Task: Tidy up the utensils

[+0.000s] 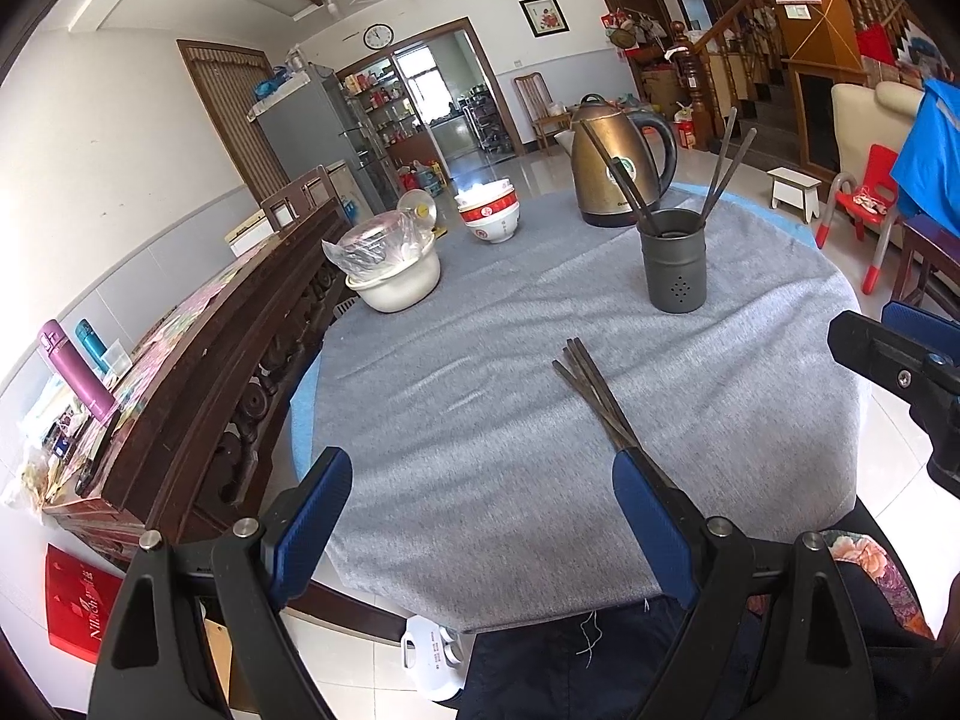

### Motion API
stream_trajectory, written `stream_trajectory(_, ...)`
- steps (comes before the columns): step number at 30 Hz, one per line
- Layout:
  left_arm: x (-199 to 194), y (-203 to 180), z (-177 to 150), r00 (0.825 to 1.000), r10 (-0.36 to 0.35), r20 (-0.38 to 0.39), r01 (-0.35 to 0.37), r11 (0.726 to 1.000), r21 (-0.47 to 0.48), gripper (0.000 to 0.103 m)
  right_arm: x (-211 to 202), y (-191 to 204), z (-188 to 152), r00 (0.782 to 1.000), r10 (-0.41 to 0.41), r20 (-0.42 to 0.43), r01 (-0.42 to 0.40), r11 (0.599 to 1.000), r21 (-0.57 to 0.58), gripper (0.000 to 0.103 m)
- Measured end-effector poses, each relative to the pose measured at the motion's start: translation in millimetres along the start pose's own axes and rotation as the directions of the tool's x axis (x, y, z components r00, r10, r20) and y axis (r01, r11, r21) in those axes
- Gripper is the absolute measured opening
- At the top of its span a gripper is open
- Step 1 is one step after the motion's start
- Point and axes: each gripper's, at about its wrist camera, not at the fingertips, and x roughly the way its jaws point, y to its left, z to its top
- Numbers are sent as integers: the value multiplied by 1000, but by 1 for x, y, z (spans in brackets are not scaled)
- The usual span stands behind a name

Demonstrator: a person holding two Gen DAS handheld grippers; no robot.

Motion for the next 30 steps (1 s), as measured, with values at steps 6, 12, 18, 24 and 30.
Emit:
stream_trajectory(6, 3, 0, -2, 1000, -6, -8, 6, 1000, -1, 89, 3, 2, -2, 1000, -1, -9, 1, 1000, -8, 70)
stream_trajectory(12, 8, 2, -5, 1000, -13, -18, 13, 1000, -8, 89, 8, 5, -4, 1000, -5, -25, 5, 1000, -13, 67)
stream_trajectory(18, 18, 3, -8, 999, -25, -38, 24, 999, -23, 89, 20, 5, -8, 998, -2, -66, 2, 1000, -12, 53)
stream_trajectory(24, 33, 5, -10, 997, -41, -72, 38, 999, -39, 89, 35, 5, -12, 995, -2, -105, 1, 1000, -14, 48)
stream_trajectory(30, 57, 3, -13, 990, -61, -127, 55, 997, -50, 89, 53, 0, -12, 990, 1, -144, -1, 1000, -6, 48)
